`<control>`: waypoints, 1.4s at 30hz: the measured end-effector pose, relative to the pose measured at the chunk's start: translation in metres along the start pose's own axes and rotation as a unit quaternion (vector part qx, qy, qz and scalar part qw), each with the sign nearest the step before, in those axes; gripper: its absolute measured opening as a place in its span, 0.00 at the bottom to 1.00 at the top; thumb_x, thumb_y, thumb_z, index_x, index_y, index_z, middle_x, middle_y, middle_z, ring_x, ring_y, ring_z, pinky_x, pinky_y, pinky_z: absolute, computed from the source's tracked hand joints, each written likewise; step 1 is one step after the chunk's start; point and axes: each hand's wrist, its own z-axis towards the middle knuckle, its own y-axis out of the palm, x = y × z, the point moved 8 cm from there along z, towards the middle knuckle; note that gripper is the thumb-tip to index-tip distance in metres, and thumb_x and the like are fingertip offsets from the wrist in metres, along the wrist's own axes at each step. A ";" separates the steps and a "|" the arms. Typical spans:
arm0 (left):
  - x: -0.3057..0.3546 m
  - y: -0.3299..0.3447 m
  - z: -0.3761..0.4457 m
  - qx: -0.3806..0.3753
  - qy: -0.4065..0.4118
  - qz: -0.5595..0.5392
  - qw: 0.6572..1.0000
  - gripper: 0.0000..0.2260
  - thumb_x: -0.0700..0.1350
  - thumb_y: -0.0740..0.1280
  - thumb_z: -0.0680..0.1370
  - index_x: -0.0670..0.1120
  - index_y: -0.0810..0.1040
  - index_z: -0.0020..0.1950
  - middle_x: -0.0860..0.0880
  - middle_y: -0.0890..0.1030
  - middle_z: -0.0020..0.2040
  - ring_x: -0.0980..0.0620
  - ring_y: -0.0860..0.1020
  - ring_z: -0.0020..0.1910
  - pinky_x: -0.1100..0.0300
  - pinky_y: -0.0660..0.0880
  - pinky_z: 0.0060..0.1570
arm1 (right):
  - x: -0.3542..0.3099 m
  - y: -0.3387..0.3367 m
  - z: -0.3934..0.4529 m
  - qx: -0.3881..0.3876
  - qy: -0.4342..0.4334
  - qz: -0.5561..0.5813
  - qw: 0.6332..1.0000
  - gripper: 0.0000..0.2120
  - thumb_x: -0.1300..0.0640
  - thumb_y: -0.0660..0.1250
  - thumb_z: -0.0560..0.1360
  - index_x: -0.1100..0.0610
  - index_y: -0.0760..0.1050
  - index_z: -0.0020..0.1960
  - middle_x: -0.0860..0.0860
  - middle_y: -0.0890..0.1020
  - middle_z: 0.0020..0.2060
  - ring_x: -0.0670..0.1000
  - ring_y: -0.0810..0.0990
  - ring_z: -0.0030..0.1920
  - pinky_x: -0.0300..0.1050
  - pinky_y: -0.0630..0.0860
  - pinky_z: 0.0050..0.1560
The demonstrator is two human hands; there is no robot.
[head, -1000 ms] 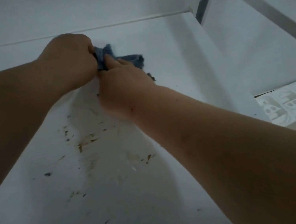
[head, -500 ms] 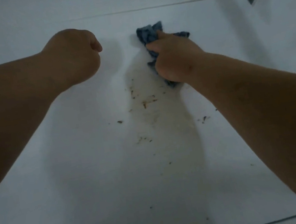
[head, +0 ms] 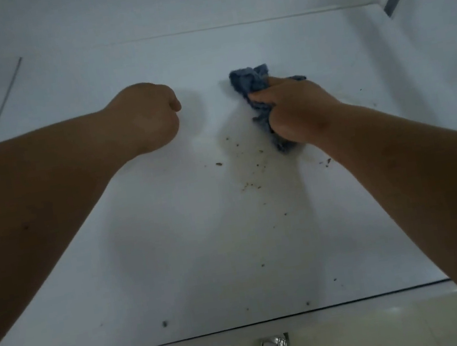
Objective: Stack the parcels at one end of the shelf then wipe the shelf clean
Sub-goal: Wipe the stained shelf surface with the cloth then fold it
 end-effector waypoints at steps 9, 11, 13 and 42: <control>-0.014 0.007 -0.017 -0.034 0.013 0.010 0.999 0.11 0.38 0.60 0.79 0.37 0.79 0.56 0.38 0.80 0.54 0.44 0.75 0.49 0.58 0.67 0.43 | -0.103 0.051 -0.022 -0.044 -0.123 -0.006 0.991 0.30 0.55 0.63 0.78 0.51 0.58 0.78 0.49 0.58 0.78 0.55 0.65 0.73 0.50 0.67 0.70; -0.016 0.007 -0.023 -0.044 0.014 0.011 0.999 0.11 0.38 0.60 0.78 0.36 0.80 0.54 0.38 0.80 0.52 0.45 0.75 0.46 0.59 0.66 0.42 | -0.103 0.053 -0.033 -0.071 -0.136 -0.008 0.988 0.30 0.54 0.64 0.78 0.50 0.59 0.78 0.49 0.60 0.77 0.55 0.65 0.73 0.50 0.66 0.71; -0.018 0.005 -0.030 -0.044 0.025 0.011 0.999 0.12 0.40 0.59 0.80 0.39 0.78 0.59 0.40 0.79 0.57 0.44 0.76 0.54 0.59 0.67 0.48 | -0.089 0.043 -0.040 -0.092 -0.120 -0.001 0.989 0.28 0.56 0.63 0.78 0.48 0.61 0.77 0.49 0.63 0.76 0.55 0.64 0.73 0.49 0.64 0.72; -0.076 0.013 -0.094 -0.039 -0.010 -0.064 0.997 0.14 0.42 0.61 0.79 0.46 0.76 0.63 0.45 0.78 0.62 0.46 0.75 0.59 0.57 0.71 0.55 | -0.157 0.068 -0.090 -0.048 -0.109 0.076 0.990 0.36 0.63 0.65 0.77 0.48 0.52 0.78 0.57 0.73 0.68 0.57 0.77 0.61 0.46 0.74 0.56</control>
